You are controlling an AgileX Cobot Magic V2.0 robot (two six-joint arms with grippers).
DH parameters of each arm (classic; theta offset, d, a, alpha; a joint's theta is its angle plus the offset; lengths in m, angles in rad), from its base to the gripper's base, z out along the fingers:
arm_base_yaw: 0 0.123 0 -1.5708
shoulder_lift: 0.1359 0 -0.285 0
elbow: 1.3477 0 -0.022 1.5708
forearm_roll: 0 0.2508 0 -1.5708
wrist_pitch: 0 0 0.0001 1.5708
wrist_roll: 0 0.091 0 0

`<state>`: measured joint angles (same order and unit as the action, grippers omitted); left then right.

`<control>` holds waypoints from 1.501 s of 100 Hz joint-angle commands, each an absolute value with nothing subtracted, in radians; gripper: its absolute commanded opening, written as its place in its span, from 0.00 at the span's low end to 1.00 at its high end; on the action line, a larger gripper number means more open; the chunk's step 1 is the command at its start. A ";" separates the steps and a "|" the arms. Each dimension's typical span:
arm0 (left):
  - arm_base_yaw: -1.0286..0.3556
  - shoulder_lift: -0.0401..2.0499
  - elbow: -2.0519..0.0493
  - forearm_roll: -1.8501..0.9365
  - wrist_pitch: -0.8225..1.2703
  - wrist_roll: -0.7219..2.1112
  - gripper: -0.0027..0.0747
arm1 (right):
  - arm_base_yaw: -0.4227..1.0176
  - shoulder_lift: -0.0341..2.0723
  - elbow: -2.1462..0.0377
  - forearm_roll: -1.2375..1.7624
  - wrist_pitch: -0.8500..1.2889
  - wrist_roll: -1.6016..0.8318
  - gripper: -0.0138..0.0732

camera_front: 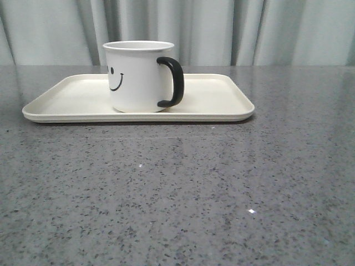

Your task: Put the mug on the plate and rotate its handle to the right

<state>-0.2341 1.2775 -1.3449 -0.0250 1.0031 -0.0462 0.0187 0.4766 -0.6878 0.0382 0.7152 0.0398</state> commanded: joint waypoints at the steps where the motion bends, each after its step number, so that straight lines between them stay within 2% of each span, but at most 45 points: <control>1: -0.167 1.200 -1.318 -0.037 0.943 0.000 0.70 | 0.017 0.490 -0.723 0.043 0.633 0.034 0.72; 19: -0.027 1.120 -1.210 -0.168 0.943 0.139 0.70 | 0.017 0.490 -0.723 0.043 0.633 0.034 0.72; 34: 0.033 1.047 -1.112 -0.223 0.911 0.153 0.70 | 0.017 0.490 -0.723 0.043 0.636 0.034 0.72; 85: 0.036 0.777 -0.838 -0.272 0.890 0.153 0.70 | 0.017 0.490 -0.722 0.043 0.648 0.034 0.72; 129: 0.036 0.738 -0.823 -0.272 0.892 0.153 0.70 | 0.017 0.499 -0.732 0.056 0.633 0.025 0.72; 150: 0.036 0.738 -0.823 -0.272 0.890 0.153 0.70 | 0.020 0.591 -0.832 0.177 0.706 -0.116 0.72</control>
